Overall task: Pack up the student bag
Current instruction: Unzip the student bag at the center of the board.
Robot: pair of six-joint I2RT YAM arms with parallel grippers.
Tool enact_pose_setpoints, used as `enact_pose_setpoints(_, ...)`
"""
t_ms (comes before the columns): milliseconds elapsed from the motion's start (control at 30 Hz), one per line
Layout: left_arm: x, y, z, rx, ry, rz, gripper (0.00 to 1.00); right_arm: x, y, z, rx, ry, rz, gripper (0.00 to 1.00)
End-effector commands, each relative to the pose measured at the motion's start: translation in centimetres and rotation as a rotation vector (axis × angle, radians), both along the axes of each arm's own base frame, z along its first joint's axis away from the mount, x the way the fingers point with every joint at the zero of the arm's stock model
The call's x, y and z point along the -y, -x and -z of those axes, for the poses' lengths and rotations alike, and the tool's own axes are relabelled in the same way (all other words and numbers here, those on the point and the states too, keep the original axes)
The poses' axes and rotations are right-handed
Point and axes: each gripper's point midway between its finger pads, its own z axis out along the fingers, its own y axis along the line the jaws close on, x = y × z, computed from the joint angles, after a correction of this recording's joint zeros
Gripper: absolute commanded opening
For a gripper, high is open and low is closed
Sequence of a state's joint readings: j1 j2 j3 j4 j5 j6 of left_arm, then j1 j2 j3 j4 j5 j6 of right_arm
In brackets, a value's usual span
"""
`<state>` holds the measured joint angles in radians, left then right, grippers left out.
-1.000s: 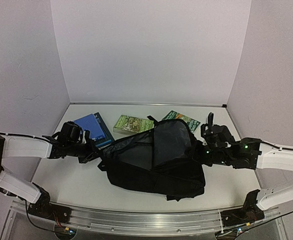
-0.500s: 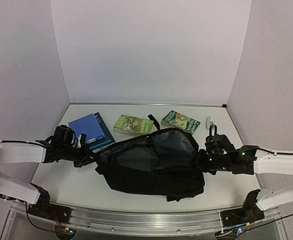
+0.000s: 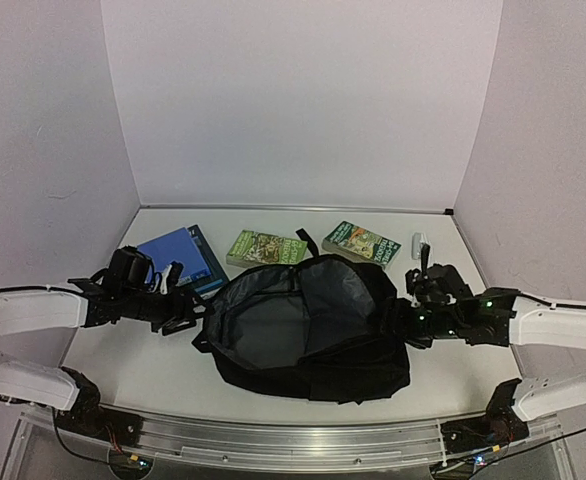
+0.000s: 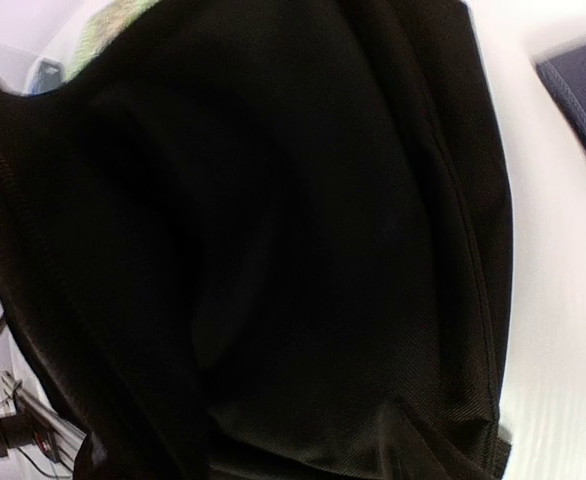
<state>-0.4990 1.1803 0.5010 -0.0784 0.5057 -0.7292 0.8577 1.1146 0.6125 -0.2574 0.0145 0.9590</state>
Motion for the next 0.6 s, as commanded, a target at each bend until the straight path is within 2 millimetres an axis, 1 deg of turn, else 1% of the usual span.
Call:
enact_pose_setpoints(0,-0.8,-1.9,-6.0,0.146,-0.017,-0.057,0.84,-0.5,-1.4,-5.7,0.116,-0.042,-0.001,0.8)
enact_pose_setpoints(67,-1.7,-2.3,-6.8,0.142,-0.044,-0.087,0.9,-0.6,-1.7,-6.9,0.139,-0.041,-0.004,0.85)
enact_pose_setpoints(133,-2.2,-2.8,-7.5,0.136,-0.062,-0.108,0.92,-0.7,-2.2,-7.7,0.161,-0.033,-0.005,0.87)
enact_pose_setpoints(167,-2.5,-3.1,-7.5,0.122,-0.076,-0.119,0.92,-0.9,-2.5,-7.8,0.17,-0.02,-0.012,0.88)
enact_pose_setpoints(233,-2.4,-3.5,-7.7,0.107,-0.078,-0.129,0.93,-1.7,-2.9,-7.9,0.18,0.006,-0.048,0.89)
enact_pose_setpoints(267,-2.1,-3.7,-7.8,0.103,-0.063,-0.124,0.93,-2.3,-3.2,-7.9,0.183,0.019,-0.081,0.9)
enact_pose_setpoints(333,-1.0,-4.0,-8.6,0.112,-0.005,-0.093,0.93,-3.7,-3.5,-8.3,0.197,0.022,-0.136,0.91)
enact_pose_setpoints(433,0.7,-4.2,-9.1,0.12,0.085,-0.041,0.92,-5.7,-4.4,-10.2,0.263,0.008,-0.219,0.94)
enact_pose_setpoints(500,2.6,-3.7,-9.5,0.146,0.13,0.019,0.9,-6.2,-5.5,-10.3,0.287,0.047,-0.22,0.94)
enact_pose_setpoints(567,4.9,-2.9,-9.2,0.164,0.116,0.079,0.89,-6.3,-6.8,-10.0,0.302,0.096,-0.19,0.93)
